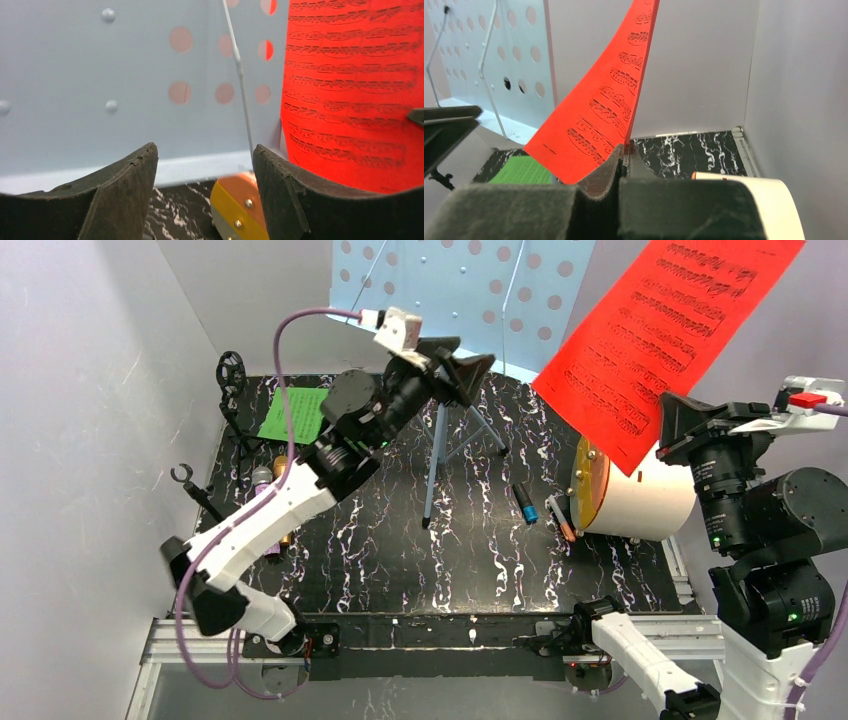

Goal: Pack up the instrument practice props
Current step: Pick up the sheet music from the music stand.

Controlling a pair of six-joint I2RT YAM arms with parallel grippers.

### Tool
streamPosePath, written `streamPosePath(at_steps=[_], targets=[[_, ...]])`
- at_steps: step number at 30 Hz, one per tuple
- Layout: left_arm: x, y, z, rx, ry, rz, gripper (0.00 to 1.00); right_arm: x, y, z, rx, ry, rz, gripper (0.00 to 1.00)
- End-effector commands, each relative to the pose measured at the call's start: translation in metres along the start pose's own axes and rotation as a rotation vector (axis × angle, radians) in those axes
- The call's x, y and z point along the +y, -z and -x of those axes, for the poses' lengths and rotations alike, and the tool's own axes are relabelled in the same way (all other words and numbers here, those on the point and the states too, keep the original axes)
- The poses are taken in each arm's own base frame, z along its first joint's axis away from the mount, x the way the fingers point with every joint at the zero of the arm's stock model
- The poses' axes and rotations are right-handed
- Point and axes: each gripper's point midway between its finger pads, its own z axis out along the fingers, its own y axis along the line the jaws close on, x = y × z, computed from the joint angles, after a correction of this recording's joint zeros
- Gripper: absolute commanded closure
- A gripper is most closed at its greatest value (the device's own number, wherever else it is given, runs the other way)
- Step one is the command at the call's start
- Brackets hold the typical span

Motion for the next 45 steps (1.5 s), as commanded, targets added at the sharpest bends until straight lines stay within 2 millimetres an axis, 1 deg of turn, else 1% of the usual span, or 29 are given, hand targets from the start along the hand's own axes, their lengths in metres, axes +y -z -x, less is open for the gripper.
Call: streamPosePath(at_steps=[1, 4, 7, 9, 13, 17, 18, 21, 23, 25, 27, 29, 32, 35, 39, 41, 43, 45], targets=[[-0.004, 0.051, 0.031, -0.035, 0.028, -0.020, 0.32, 0.002, 0.003, -0.013, 0.075, 0.032, 0.017, 0.99], [0.001, 0.076, 0.019, 0.005, 0.049, -0.005, 0.29, 0.006, 0.001, -0.032, 0.150, 0.043, 0.045, 0.99], [0.010, 0.099, -0.007, 0.054, 0.060, 0.020, 0.26, 0.009, -0.002, -0.054, 0.224, 0.051, 0.072, 0.99], [0.021, 0.111, -0.028, 0.094, 0.070, 0.063, 0.24, 0.012, -0.003, -0.070, 0.268, 0.051, 0.092, 0.99], [0.039, 0.134, -0.075, 0.182, 0.104, 0.136, 0.20, 0.025, -0.003, -0.104, 0.369, 0.031, 0.179, 0.99], [0.044, 0.150, -0.121, 0.260, 0.150, 0.147, 0.18, 0.040, -0.005, -0.137, 0.476, -0.014, 0.257, 0.99], [0.047, 0.155, -0.138, 0.291, 0.165, 0.157, 0.17, 0.044, -0.004, -0.145, 0.501, -0.025, 0.285, 0.99], [0.051, 0.166, -0.174, 0.355, 0.211, 0.172, 0.15, 0.051, -0.002, -0.166, 0.570, -0.041, 0.331, 0.99], [0.052, 0.172, -0.192, 0.376, 0.247, 0.173, 0.13, 0.053, 0.001, -0.180, 0.612, -0.047, 0.354, 0.99], [0.050, 0.177, -0.204, 0.390, 0.294, 0.153, 0.12, 0.053, 0.005, -0.195, 0.653, -0.049, 0.366, 0.99], [0.052, 0.180, -0.210, 0.391, 0.350, 0.136, 0.12, 0.055, 0.011, -0.208, 0.694, -0.054, 0.393, 0.99], [0.048, 0.184, -0.215, 0.406, 0.382, 0.095, 0.12, 0.059, 0.019, -0.220, 0.738, -0.057, 0.438, 0.99], [0.047, 0.188, -0.218, 0.434, 0.319, 0.061, 0.12, 0.063, 0.032, -0.239, 0.818, -0.056, 0.504, 0.99], [0.047, 0.191, -0.214, 0.487, 0.206, 0.030, 0.12, 0.066, 0.041, -0.256, 0.889, -0.069, 0.547, 0.99], [0.052, 0.196, -0.192, 0.526, 0.040, 0.019, 0.11, 0.072, 0.049, -0.268, 0.942, -0.094, 0.607, 0.99], [0.049, 0.198, -0.180, 0.543, -0.028, -0.020, 0.10, 0.075, 0.052, -0.275, 0.969, -0.106, 0.624, 0.99], [0.049, 0.200, -0.169, 0.554, -0.077, -0.028, 0.10, 0.077, 0.056, -0.282, 0.997, -0.115, 0.641, 0.99], [0.054, 0.200, -0.162, 0.542, -0.092, 0.005, 0.09, 0.079, 0.059, -0.288, 1.018, -0.124, 0.652, 0.99]])
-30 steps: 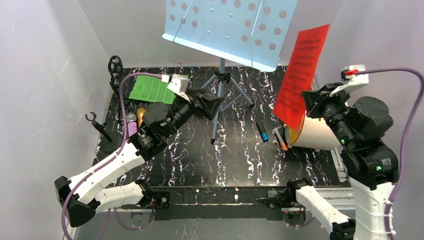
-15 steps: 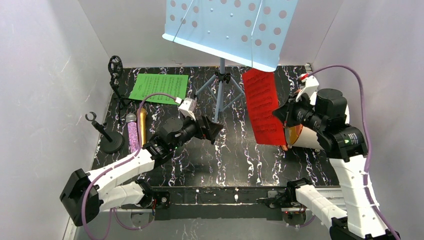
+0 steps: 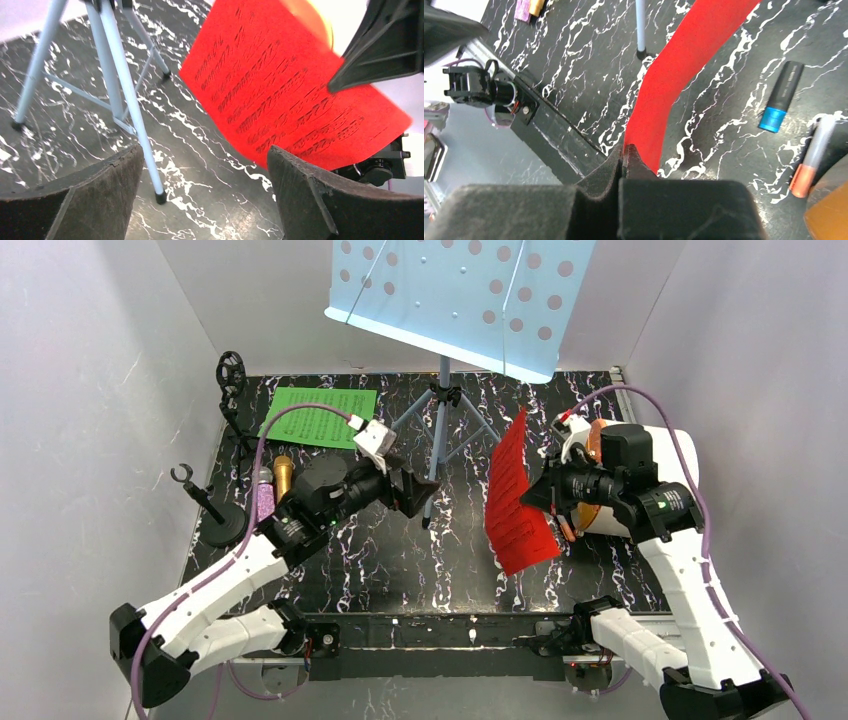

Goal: Pack up the instrument practice props
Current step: Pick up the sheet music from the music stand.

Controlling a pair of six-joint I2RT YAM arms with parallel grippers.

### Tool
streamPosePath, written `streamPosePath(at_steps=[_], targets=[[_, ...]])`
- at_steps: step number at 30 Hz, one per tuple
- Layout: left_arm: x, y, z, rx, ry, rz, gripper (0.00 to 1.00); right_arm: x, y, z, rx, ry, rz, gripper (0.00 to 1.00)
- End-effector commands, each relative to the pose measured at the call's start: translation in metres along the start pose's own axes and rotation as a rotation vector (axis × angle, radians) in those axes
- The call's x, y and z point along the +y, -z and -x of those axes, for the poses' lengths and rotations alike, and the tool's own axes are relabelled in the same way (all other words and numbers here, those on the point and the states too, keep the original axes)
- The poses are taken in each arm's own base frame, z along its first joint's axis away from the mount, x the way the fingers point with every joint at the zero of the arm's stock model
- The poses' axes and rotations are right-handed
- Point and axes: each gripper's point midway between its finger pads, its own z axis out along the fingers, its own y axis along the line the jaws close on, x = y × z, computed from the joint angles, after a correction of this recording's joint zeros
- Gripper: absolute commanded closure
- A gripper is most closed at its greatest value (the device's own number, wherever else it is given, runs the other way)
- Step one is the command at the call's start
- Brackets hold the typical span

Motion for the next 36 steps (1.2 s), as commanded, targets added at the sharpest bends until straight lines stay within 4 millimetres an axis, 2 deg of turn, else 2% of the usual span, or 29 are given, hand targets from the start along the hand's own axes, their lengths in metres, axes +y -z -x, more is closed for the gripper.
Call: streamPosePath(at_steps=[1, 5, 11, 14, 19, 23, 24, 28, 36], targets=[[0.007, 0.018, 0.012, 0.014, -0.107, 0.040, 0.09, 0.014, -0.007, -0.010, 0.036, 0.017, 0.096, 0.99], [0.025, 0.019, -0.009, -0.017, 0.094, 0.160, 0.08, 0.024, -0.011, -0.006, 0.001, 0.009, 0.160, 0.99], [0.013, 0.014, -0.020, -0.136, 0.525, 0.108, 0.08, 0.045, -0.011, 0.012, -0.093, -0.018, 0.276, 0.99], [0.008, 0.014, -0.023, -0.149, 0.661, 0.083, 0.08, 0.053, -0.009, 0.022, -0.143, -0.016, 0.319, 0.99], [0.006, 0.018, -0.024, -0.147, 0.785, 0.086, 0.08, 0.062, -0.005, 0.039, -0.235, -0.017, 0.374, 0.99], [0.007, 0.021, -0.037, -0.134, 0.868, 0.095, 0.08, 0.071, 0.001, 0.053, -0.318, -0.010, 0.411, 0.99], [0.006, 0.023, -0.041, -0.147, 0.937, 0.079, 0.08, 0.076, 0.008, 0.063, -0.388, 0.016, 0.429, 0.99], [0.000, 0.023, -0.043, -0.146, 1.004, 0.033, 0.08, 0.084, 0.017, 0.074, -0.474, 0.054, 0.464, 0.99], [-0.020, 0.026, -0.024, -0.184, 1.028, -0.116, 0.10, 0.091, 0.020, 0.076, -0.506, 0.067, 0.525, 0.99]])
